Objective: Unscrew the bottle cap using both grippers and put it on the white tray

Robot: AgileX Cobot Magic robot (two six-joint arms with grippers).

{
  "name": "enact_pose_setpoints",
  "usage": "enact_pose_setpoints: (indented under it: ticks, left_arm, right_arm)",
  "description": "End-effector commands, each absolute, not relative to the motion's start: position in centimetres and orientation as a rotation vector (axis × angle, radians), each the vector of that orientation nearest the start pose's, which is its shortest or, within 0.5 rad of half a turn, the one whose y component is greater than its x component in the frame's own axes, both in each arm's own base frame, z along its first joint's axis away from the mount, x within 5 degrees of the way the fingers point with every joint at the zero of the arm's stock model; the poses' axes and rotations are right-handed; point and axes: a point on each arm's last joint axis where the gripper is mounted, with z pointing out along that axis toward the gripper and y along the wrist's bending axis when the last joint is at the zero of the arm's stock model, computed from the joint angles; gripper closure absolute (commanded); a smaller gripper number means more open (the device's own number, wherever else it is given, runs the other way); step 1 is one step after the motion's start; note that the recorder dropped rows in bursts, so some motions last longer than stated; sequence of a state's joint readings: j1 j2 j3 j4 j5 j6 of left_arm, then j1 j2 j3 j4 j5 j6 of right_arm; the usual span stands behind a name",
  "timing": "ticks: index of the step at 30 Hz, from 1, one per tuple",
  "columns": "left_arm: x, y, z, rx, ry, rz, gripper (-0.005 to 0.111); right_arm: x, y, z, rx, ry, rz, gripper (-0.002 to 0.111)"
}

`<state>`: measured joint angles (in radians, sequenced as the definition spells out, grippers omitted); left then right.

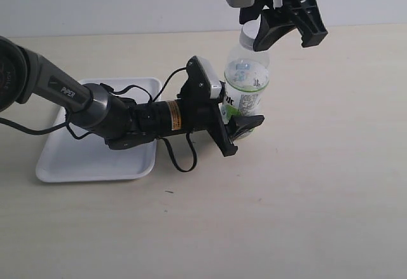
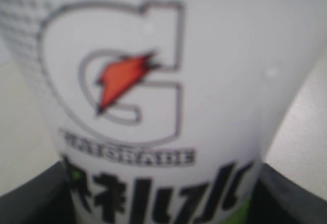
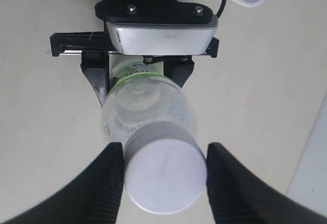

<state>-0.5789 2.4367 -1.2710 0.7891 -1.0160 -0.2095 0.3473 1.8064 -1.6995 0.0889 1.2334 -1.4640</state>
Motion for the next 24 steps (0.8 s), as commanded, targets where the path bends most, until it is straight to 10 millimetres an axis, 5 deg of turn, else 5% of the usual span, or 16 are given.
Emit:
enact_pose_setpoints:
  ticks: [1,13,24]
  left_arm:
    - [34.61,-29.18,5.44,1.163,1.390,-0.792,0.107]
    - [34.61,-29.18,5.44,1.163,1.390,-0.792,0.107]
    - [34.61,-29.18,5.44,1.163,1.390,-0.792,0.107]
  right_arm:
    - [35.77,13.75,32.10,-2.235,1.713,-0.167,0.104]
    - [35.76,13.77,32.10,-2.077,1.890,-0.125,0.040]
    - [35.42,14.73,32.25,-1.476,2.343,0.163,0.036]
